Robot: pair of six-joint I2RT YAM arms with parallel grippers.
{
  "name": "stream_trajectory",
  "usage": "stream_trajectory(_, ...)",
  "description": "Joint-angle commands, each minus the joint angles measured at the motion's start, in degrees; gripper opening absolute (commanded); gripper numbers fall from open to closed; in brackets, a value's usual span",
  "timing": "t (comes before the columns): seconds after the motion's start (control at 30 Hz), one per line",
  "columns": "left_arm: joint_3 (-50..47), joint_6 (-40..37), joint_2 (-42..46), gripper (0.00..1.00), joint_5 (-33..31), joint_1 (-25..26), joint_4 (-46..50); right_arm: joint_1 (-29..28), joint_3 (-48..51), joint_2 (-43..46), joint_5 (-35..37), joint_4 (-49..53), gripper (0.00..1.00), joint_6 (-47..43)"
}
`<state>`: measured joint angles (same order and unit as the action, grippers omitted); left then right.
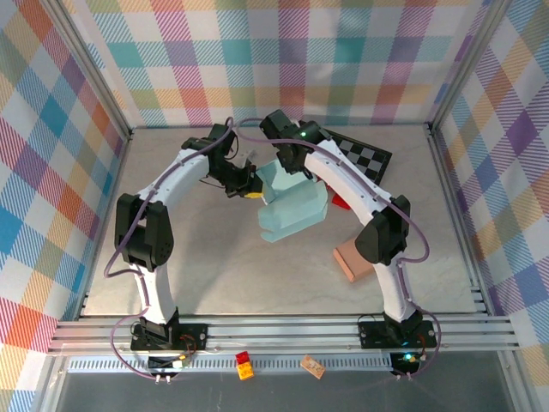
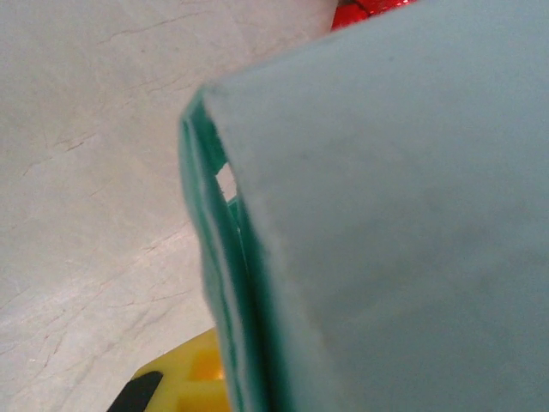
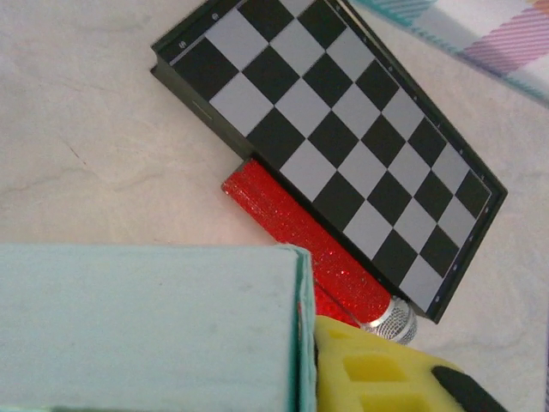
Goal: Fold the paper box
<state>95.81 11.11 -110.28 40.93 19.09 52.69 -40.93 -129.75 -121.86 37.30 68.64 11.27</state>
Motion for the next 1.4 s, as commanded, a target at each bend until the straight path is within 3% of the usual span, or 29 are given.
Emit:
stream_trajectory(0.0,1.7,0.4,-0.5,0.00,1.1,0.4,1.1,0.4,1.6,1.4,-0.9,1.7,0.23,1.5)
stream_trajectory(0.1,1.7,0.6,-0.5,0.00,0.7,0.4,1.1,0.4,3.6,1.6,-0.3,0.9,0.00,1.8)
stream_trajectory(0.47,-7.5,4.9,1.1,0.00,-5.5,1.9,-5.5,0.0,23.6,6.5,-9.2,-8.9,0.00,10.2)
stream_trajectory(0.73,-21.9,13.6,4.5,0.00,-13.1,3.2,-20.2,-2.5,37.7,10.2,-10.8,-16.6,0.00,16.7)
stream_trajectory(0.9,-25.9,16.7,4.6,0.04,-14.8,3.9,-26.9,-2.8,40.1,10.4,-10.3,-17.9,0.00,17.5)
stream_trajectory(1.07,-26.1,17.3,4.6,0.06,-17.3,4.9,-28.3,-2.8,40.6,10.4,-10.7,-17.7,0.00,18.3)
stream_trajectory(1.23,-27.6,18.5,6.5,0.14,-20.2,5.7,-29.6,-2.8,40.1,10.1,-11.4,-17.0,0.00,19.5)
stream_trajectory(1.37,-29.1,19.5,7.3,0.14,-21.0,6.1,-30.8,-2.8,39.6,9.8,-11.5,-16.5,0.00,20.3)
